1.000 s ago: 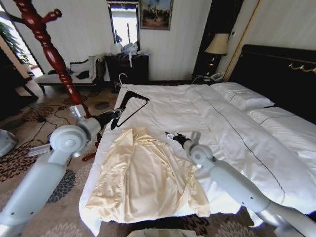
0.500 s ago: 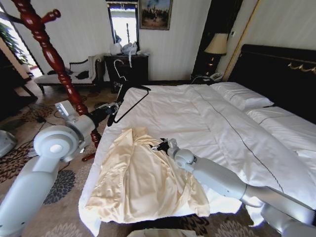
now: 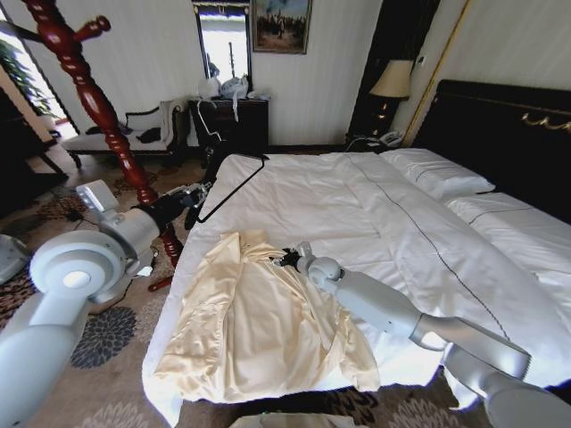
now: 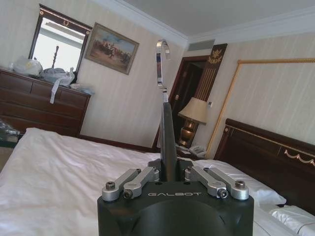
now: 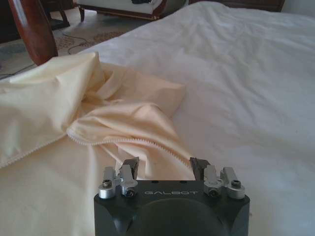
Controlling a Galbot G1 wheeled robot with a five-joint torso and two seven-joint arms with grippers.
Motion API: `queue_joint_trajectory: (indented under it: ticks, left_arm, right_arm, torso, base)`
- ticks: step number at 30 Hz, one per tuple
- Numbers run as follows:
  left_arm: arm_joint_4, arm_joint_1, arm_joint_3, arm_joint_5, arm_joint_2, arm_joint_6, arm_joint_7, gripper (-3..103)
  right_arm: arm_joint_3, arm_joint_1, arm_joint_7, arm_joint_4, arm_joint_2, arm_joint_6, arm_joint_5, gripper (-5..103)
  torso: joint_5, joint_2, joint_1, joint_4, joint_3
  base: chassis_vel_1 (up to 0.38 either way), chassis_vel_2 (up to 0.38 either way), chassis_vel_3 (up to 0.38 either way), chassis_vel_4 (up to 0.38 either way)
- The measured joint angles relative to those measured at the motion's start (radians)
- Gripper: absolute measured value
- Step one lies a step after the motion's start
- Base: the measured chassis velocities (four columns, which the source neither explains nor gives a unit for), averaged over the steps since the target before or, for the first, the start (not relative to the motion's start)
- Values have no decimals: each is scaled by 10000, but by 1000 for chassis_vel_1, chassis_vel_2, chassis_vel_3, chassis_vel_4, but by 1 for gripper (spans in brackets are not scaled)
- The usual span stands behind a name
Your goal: Pick up the clothes from the bed and hang them on the clothes hanger.
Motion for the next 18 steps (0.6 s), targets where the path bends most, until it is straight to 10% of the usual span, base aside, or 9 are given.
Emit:
queue_joint_trajectory:
  ticks: [18]
  left_arm:
    - [-116,330,-160,-73,50,9,-120,16]
  right_arm:
    - [291,-409,740,308,-187,-140,289,1]
  torso:
    - [0,0,0,1,0]
  base:
    - [0,0,0,0]
